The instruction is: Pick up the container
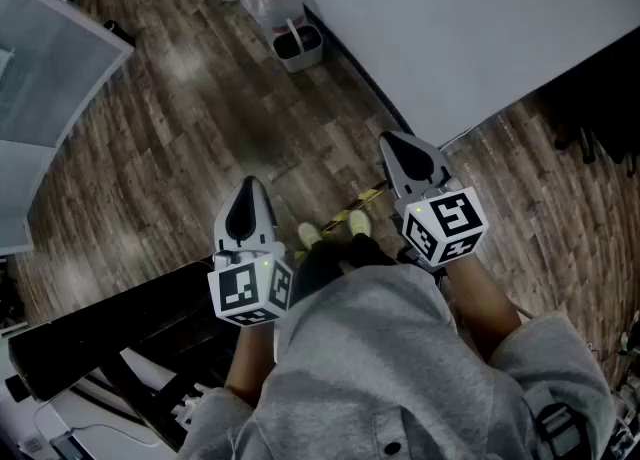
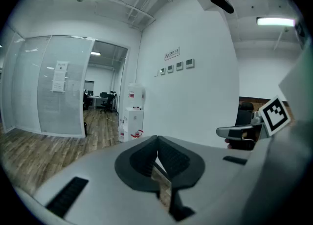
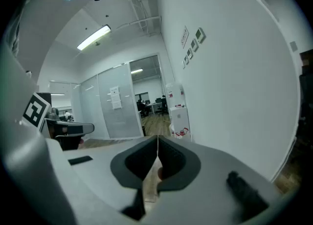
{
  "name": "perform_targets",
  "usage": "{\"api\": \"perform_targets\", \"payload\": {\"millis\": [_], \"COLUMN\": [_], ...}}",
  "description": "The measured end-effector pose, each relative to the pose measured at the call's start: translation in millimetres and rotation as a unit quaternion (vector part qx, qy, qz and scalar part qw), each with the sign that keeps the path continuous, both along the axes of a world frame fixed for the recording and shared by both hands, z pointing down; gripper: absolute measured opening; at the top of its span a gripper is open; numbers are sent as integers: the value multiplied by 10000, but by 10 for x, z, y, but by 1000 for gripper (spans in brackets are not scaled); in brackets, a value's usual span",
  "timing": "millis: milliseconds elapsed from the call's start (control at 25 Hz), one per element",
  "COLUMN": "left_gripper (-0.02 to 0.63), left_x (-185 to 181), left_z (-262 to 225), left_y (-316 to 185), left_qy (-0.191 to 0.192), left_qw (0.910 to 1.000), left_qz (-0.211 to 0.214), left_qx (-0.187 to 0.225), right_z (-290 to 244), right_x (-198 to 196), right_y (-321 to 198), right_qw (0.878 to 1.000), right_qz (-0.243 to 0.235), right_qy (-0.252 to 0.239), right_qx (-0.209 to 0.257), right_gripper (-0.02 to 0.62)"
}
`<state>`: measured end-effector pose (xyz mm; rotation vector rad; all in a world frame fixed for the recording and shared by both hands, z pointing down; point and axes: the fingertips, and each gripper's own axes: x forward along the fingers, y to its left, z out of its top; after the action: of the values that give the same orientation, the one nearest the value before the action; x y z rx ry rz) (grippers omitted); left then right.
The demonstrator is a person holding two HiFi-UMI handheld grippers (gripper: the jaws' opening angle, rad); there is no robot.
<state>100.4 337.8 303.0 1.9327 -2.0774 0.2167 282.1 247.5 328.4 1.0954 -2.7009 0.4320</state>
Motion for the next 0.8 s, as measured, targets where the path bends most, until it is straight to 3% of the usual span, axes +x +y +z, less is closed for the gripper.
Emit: {"api": "perform_targets", "payload": {"millis": [320, 560, 800], "left_gripper": [14, 14, 14], "left_x": [-325, -610, -1008], "left_z": [-50, -58, -32], "left_y": [-72, -101, -169], "left_qy": [-63, -229, -456], "left_qw": [9996, 9995, 9985], "left_qz": [270, 217, -94], "left_qx": [51, -73, -279], "right_z": [-115, -141, -137], "right_x": [-425, -700, -944], "right_y": [11, 21, -17], "right_qw": [9997, 9997, 9992], "right_qz": [154, 175, 376], "right_qy": [61, 87, 56], "right_qx": [159, 168, 82], "right_gripper": [25, 25, 25]}}
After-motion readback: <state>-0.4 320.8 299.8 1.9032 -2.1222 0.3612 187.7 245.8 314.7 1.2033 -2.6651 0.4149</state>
